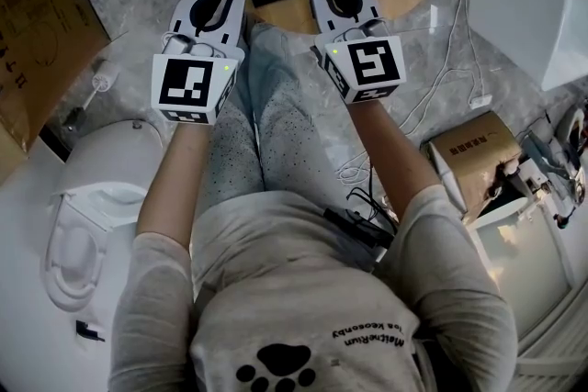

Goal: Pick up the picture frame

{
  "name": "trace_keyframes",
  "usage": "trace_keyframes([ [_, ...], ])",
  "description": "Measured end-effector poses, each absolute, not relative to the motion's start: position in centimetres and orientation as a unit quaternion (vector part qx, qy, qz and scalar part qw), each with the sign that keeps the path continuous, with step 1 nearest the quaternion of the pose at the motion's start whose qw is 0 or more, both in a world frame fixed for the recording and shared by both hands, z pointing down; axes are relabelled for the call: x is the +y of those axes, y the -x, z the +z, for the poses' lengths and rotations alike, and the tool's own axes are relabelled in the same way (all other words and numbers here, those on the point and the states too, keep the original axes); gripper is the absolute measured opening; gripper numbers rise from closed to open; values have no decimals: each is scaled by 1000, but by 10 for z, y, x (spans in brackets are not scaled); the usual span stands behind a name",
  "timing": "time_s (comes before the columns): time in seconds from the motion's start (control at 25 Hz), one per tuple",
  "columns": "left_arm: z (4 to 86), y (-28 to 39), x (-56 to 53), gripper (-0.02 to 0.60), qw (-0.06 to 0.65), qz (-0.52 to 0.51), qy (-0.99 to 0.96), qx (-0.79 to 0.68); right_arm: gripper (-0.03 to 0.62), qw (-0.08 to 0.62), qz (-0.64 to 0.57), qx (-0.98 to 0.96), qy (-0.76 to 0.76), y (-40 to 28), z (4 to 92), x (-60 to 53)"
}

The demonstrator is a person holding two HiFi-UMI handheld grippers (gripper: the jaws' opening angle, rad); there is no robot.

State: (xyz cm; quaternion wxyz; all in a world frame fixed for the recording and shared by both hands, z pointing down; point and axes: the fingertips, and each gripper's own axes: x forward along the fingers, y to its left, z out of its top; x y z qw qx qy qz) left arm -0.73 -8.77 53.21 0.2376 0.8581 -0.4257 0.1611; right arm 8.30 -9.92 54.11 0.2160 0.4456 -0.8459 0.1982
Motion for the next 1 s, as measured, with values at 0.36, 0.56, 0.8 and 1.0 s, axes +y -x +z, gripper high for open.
trace_keyframes([
  [0.36, 567, 15, -90, 9, 256, 184, -851, -420, 8, 242, 199, -847, -430, -76, 565, -102],
  [0.56, 581, 13, -94, 9, 262, 197, -848, -416, 8, 250, 214, -843, -426, -78, 578, -105],
  [0.8, 598, 7, -98, 9, 281, 206, -844, -408, 8, 264, 239, -839, -412, -81, 599, -109],
  [1.0, 612, 7, -91, 9, 293, 219, -841, -399, 9, 289, 256, -831, -400, -81, 620, -108],
])
